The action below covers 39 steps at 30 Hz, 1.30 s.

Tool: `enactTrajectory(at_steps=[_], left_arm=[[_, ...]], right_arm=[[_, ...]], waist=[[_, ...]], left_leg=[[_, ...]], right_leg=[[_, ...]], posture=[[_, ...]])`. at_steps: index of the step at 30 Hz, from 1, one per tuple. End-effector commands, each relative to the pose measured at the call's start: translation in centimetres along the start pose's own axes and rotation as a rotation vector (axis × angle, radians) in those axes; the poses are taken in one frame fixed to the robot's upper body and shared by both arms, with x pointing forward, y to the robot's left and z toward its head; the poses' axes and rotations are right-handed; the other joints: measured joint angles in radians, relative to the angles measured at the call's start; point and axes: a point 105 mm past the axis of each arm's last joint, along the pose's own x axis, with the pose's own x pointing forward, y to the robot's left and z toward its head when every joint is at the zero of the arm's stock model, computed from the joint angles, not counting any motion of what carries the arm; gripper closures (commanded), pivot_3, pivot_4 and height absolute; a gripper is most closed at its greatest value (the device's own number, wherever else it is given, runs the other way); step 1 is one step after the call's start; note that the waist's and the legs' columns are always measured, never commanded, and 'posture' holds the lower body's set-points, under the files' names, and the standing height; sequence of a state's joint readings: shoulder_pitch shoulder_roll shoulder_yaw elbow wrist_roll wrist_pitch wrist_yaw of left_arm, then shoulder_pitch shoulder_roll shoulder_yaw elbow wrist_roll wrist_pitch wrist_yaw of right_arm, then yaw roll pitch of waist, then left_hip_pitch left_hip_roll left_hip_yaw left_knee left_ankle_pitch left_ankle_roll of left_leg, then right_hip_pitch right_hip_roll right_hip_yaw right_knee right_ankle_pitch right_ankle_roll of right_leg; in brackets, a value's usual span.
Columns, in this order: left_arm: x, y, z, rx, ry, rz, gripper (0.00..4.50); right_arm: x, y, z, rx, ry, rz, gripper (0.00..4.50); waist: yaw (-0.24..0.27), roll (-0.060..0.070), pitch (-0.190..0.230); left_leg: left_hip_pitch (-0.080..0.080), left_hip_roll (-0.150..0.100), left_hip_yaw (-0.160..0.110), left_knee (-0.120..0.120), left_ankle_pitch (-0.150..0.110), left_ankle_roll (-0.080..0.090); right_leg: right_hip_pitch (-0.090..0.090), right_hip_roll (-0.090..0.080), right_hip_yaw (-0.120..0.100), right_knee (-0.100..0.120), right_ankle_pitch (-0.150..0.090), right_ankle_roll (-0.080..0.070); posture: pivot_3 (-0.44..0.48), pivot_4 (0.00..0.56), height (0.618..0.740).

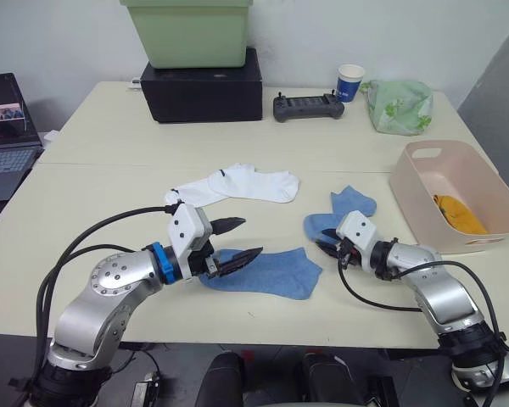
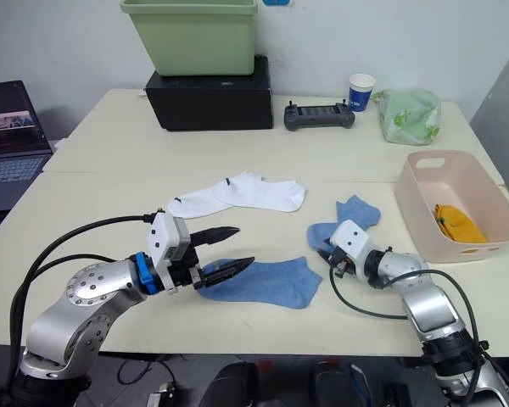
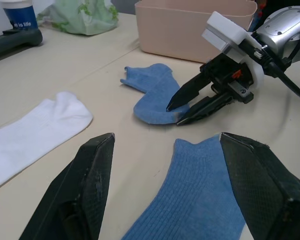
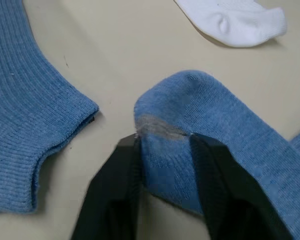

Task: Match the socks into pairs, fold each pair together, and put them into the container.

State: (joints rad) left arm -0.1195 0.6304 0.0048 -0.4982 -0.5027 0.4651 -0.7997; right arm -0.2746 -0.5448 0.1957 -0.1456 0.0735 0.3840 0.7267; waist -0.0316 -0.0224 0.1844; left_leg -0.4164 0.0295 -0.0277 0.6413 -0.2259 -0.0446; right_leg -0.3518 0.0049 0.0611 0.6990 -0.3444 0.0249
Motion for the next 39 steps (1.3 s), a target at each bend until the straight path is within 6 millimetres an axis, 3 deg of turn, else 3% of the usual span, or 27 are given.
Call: enactTrajectory(at_steps=[1,2,8,12,14,18,22,25,34,37,39], left_arm=[[0.2,0.1,0.5,0.012,-0.021,-0.006,1.02],[0.3,0.3,0.4,0.000,-0.016,-0.001,1.02],[1.7,1.4,-0.2,-0.153,0.006,0.036,1.02],[4.5,3.6,0.6,-0.278,-0.057,0.088,1.02],[5.6,4.4,0.5,-0.328,-0.052,0.102,1.02],[7.4,4.2,0.6,-0.324,-0.034,0.051,1.02],[8.0,4.0,0.8,-0.326,-0.036,0.027,1.02],[8.0,4.0,0.7,-0.308,-0.032,0.029,1.59],[8.1,4.4,1.6,-0.276,-0.062,0.026,4.47],[8.1,4.5,1.7,-0.260,-0.062,0.016,4.47],[8.1,4.3,1.8,-0.234,-0.061,-0.004,4.50]], right_arm=[[-0.7,-1.0,1.7,-0.018,-0.086,-0.048,4.24],[-0.7,-1.2,2.1,-0.019,-0.103,-0.055,4.45],[0.0,-0.8,5.8,-0.037,-0.239,-0.039,4.45],[1.1,1.1,8.4,-0.178,-0.309,0.024,4.45],[1.5,2.0,8.6,-0.250,-0.306,0.056,4.45],[1.8,2.2,8.5,-0.241,-0.314,0.058,4.45],[1.9,2.1,8.5,-0.231,-0.315,0.047,4.45],[1.9,2.2,8.6,-0.233,-0.320,0.041,4.50],[2.1,3.0,8.4,-0.227,-0.318,0.053,4.50],[2.1,3.0,8.5,-0.213,-0.326,0.052,4.50],[2.0,2.4,8.7,-0.157,-0.342,0.031,4.01]], waist=[[0.000,0.000,0.000],[0.000,0.000,0.000],[0.000,0.000,0.000],[0.001,0.000,0.000],[0.003,0.000,0.000],[0.002,0.000,0.000],[0.002,0.000,0.000],[0.000,0.000,0.000],[0.002,0.000,0.000],[0.002,0.000,0.000],[0.002,0.000,0.000]], left_leg=[[0.000,0.000,0.000,0.000,0.000,0.000],[0.000,0.000,0.000,0.000,0.000,0.000],[0.000,0.000,-0.001,0.000,0.000,0.000],[-0.001,0.000,-0.001,0.001,0.000,0.000],[-0.001,0.000,-0.002,0.002,0.000,0.000],[-0.001,-0.001,-0.001,0.002,0.000,0.000],[-0.001,0.000,-0.001,0.002,0.000,0.000],[-0.001,0.000,-0.002,0.002,0.000,0.000],[-0.001,0.000,-0.001,0.003,0.000,0.000],[-0.001,0.000,-0.001,0.003,0.000,0.000],[-0.001,0.000,-0.001,0.002,0.000,0.000]], right_leg=[[0.000,0.000,0.000,0.000,0.000,0.000],[0.000,0.000,0.000,0.000,0.000,0.000],[0.000,0.001,0.000,0.000,0.000,0.000],[0.000,0.001,-0.001,0.001,0.000,0.000],[0.001,0.002,-0.002,0.001,0.000,0.001],[0.000,0.002,-0.001,0.000,0.000,0.001],[0.000,0.001,-0.001,0.000,0.000,0.001],[0.000,0.002,-0.001,0.001,0.001,0.001],[0.000,0.002,-0.001,0.001,0.000,0.001],[0.000,0.002,-0.001,0.001,0.000,0.001],[0.000,0.002,-0.001,0.001,0.000,0.001]], posture=[[0.000,0.150,0.740],[0.000,0.150,0.740],[0.000,0.150,0.740],[0.000,0.150,0.740],[0.000,0.150,0.740],[0.000,0.150,0.740],[0.000,0.150,0.740],[0.000,0.150,0.740],[0.000,0.150,0.740],[0.000,0.150,0.740],[0.000,0.150,0.740]])
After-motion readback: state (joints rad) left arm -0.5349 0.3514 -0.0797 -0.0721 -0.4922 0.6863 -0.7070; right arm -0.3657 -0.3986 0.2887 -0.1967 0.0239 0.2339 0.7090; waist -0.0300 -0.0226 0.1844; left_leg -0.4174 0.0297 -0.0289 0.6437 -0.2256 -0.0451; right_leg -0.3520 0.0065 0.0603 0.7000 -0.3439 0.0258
